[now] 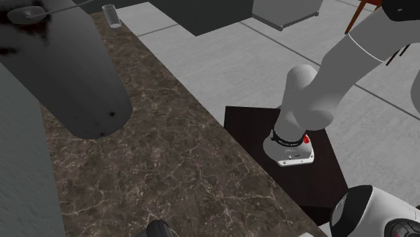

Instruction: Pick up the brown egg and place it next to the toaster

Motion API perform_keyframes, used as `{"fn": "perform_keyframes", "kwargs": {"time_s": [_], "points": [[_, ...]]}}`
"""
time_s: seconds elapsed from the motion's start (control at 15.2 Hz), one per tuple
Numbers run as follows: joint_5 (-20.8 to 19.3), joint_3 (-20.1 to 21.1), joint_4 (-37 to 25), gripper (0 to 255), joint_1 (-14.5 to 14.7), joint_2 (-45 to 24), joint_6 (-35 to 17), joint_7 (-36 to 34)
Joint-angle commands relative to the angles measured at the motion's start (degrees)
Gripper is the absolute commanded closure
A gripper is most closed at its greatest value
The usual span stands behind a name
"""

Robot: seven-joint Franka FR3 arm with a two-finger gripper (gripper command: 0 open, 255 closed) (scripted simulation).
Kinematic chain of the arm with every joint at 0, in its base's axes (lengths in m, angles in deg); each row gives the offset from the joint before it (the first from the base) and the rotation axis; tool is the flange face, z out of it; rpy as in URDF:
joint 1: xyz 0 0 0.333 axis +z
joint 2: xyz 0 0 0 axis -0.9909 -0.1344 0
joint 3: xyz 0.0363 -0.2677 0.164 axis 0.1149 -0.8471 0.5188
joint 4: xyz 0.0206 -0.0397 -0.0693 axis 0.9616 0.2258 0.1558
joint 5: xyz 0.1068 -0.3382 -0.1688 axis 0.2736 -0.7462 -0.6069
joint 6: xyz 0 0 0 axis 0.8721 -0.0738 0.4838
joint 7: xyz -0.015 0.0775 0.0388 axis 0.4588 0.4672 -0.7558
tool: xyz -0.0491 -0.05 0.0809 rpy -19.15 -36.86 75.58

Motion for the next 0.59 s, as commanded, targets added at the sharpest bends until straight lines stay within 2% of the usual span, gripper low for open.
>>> {"fn": "perform_keyframes", "kwargs": {"time_s": [0.0,0.07,0.53], "points": [[0.48,-7.46,0.37,0,6.50,2.40,3.71,0.48],[0.89,-9.96,0.22,0,8.47,3.82,5.62,0.79],[1.03,-9.89,0.21,0,8.38,3.92,5.69,0.88]]}}
